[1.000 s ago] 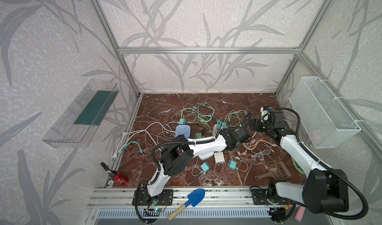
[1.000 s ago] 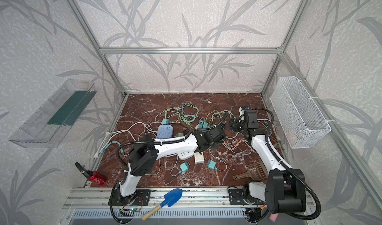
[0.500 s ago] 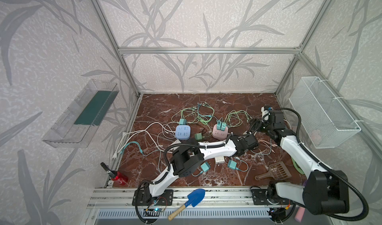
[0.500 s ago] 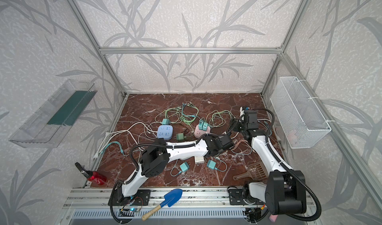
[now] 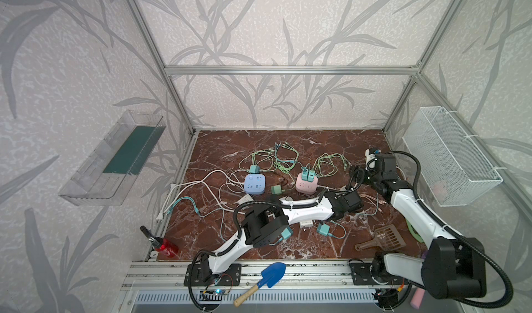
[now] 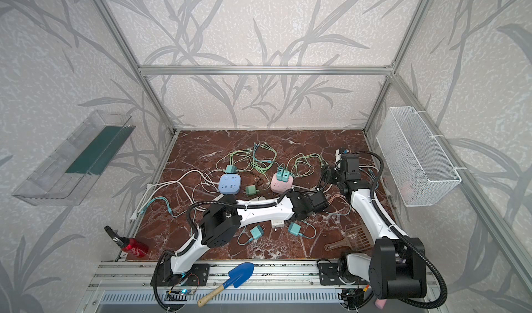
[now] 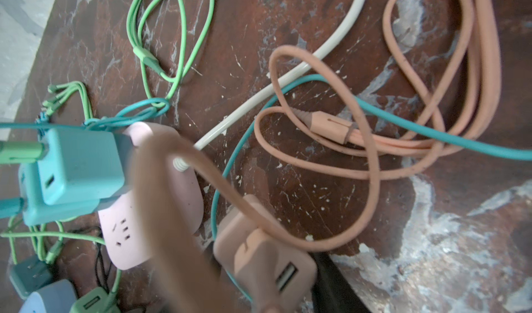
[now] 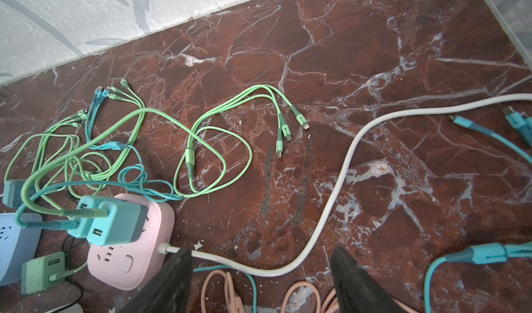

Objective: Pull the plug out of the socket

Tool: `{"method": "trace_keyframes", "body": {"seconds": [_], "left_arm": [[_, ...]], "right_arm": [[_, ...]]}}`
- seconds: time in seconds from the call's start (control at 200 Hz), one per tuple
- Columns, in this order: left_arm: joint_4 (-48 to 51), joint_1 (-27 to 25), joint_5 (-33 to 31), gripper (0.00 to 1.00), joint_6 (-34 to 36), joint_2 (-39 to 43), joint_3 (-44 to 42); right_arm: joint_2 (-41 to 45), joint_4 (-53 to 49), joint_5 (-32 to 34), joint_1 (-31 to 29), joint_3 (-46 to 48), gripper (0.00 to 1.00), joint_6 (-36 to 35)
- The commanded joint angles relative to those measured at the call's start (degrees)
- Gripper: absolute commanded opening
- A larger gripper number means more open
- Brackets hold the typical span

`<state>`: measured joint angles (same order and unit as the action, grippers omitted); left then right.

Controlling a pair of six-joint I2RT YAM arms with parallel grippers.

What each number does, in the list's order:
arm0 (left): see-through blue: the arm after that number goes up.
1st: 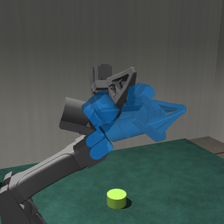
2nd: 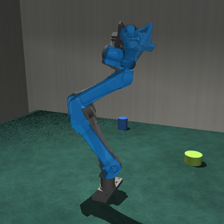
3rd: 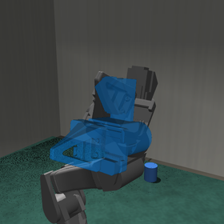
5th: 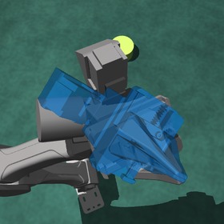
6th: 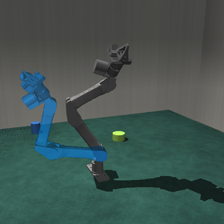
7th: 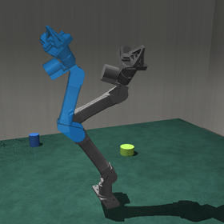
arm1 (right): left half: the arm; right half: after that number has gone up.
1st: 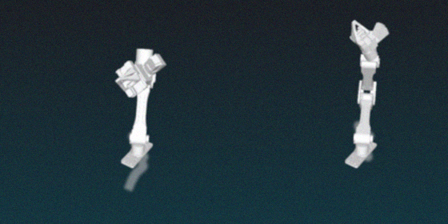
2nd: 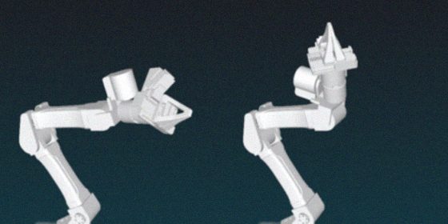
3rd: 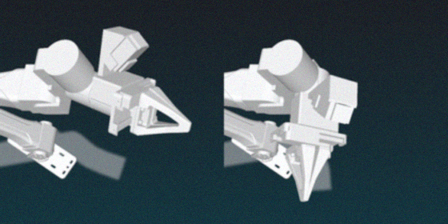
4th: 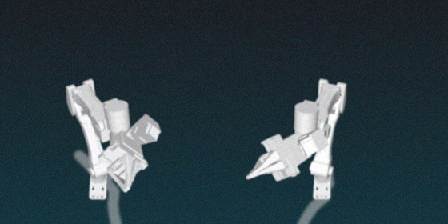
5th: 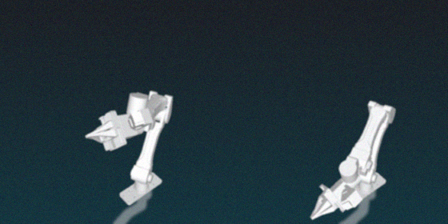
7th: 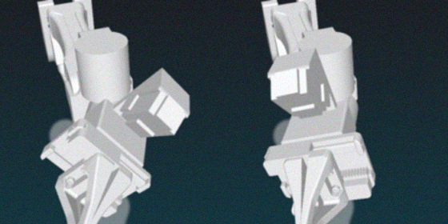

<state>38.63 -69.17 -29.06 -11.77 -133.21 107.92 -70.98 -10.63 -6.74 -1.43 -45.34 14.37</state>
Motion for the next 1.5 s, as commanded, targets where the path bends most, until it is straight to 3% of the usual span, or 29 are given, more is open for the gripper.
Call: {"method": "trace_keyframes", "body": {"seconds": [0.0,0.58,1.27,1.495], "left_arm": [[2.6,-0.9,-0.9,0.58,1.2,-1.9,2.3],[2.5,-1.5,-1.2,0.78,1.7,4.9,1.0],[3.8,-1.4,0.3,0.8,0.4,11.2,-0.9],[1.1,-0.2,1.4,0.8,-2.5,13.5,-3.8]], "right_arm": [[1.7,1.2,0.4,0.0,0.6,0.76,-0.1],[2.2,0.4,0.9,0.2,0.2,0.77,-0.2],[1.8,-0.4,1.3,0.5,0.0,0.77,0.0],[1.6,0.4,-2.4,0.6,0.3,0.77,-1.0]]}}
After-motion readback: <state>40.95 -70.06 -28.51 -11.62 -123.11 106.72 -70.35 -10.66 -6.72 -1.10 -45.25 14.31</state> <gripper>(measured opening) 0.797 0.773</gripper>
